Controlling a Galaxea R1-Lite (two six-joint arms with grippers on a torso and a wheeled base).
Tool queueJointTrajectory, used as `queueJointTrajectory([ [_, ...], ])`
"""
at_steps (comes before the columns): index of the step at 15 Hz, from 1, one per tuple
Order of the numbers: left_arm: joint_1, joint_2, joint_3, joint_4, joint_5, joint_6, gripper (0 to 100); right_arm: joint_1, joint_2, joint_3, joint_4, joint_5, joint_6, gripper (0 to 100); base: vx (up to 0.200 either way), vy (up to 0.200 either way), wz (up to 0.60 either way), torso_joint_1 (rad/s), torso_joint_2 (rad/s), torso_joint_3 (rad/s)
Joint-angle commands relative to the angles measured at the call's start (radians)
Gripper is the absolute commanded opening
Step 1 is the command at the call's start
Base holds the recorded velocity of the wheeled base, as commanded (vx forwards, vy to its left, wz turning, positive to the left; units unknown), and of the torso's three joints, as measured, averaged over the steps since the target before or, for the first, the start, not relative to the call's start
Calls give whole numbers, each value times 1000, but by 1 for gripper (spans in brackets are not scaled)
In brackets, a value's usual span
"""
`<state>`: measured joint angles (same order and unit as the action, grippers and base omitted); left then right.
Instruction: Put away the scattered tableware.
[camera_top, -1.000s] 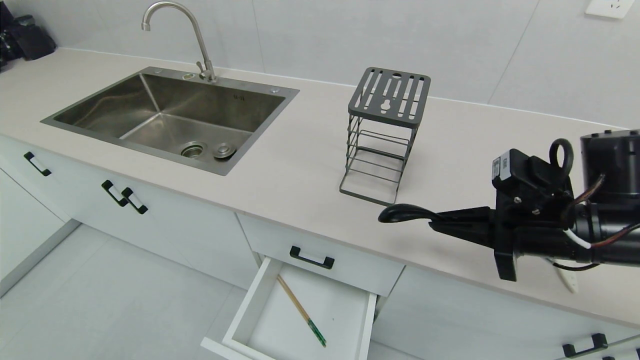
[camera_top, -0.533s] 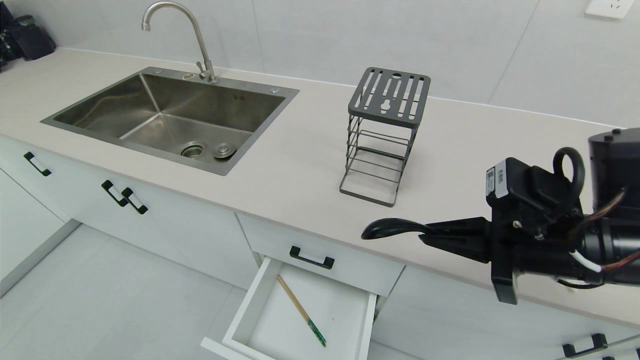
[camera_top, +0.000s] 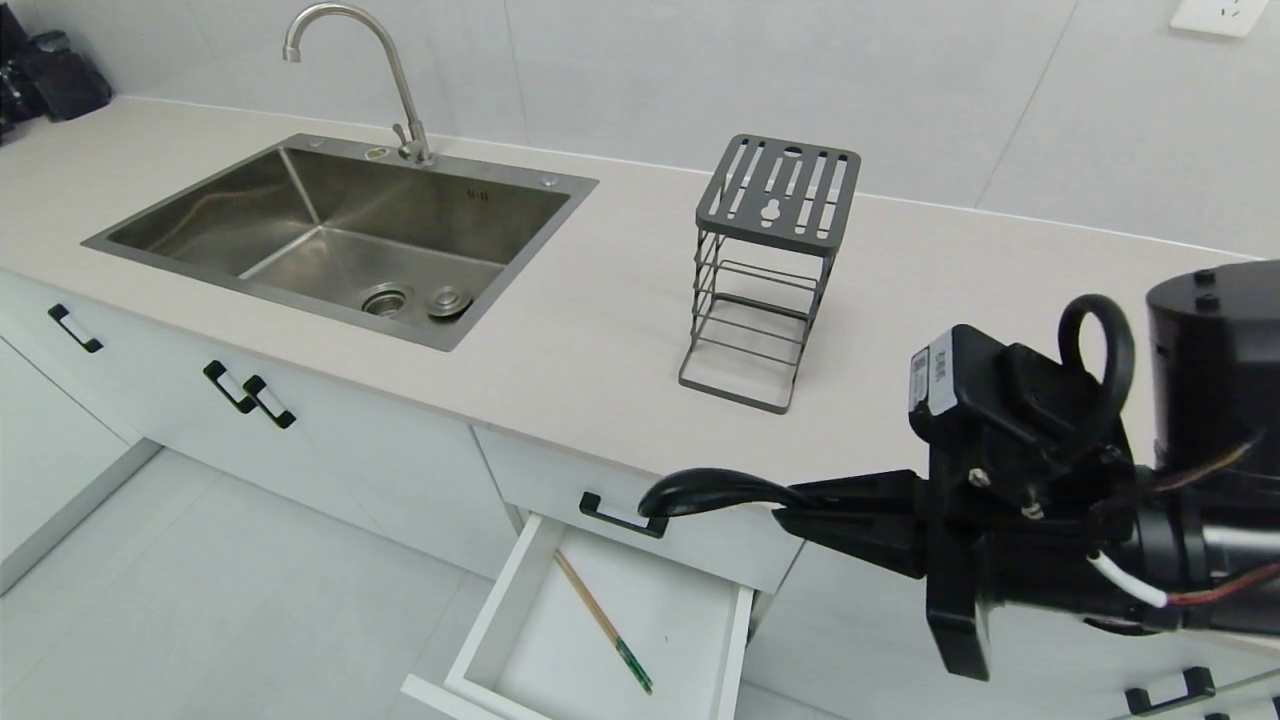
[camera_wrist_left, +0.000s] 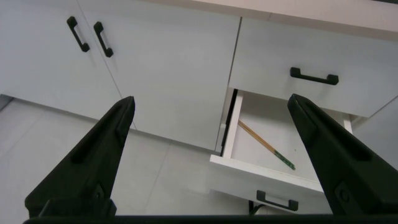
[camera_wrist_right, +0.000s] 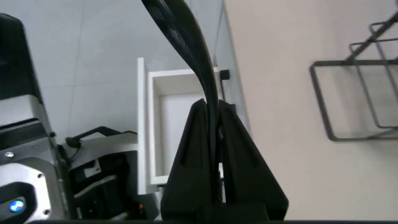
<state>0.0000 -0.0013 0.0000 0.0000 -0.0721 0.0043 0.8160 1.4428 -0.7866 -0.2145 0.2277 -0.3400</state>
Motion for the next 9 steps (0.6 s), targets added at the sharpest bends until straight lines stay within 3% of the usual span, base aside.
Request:
queueJointTrajectory([
  [1, 0, 1, 0, 0, 0, 0, 100, 26, 41, 0, -11, -51, 24, 0, 0, 0, 0, 0, 0, 0],
  [2, 0, 1, 0, 0, 0, 0, 100, 32, 41, 1, -14, -64, 35, 0, 0, 0, 0, 0, 0, 0],
  [4, 0, 1, 0, 0, 0, 0, 100, 147, 67, 4, -94, -212, 257, 0, 0, 0, 0, 0, 0, 0],
  [6, 0, 1, 0, 0, 0, 0, 100, 193, 99, 21, -105, -274, 280, 0, 0, 0, 0, 0, 0, 0],
  [9, 0, 1, 0, 0, 0, 0, 100, 212, 160, 20, -171, -275, 280, 0, 0, 0, 0, 0, 0, 0],
])
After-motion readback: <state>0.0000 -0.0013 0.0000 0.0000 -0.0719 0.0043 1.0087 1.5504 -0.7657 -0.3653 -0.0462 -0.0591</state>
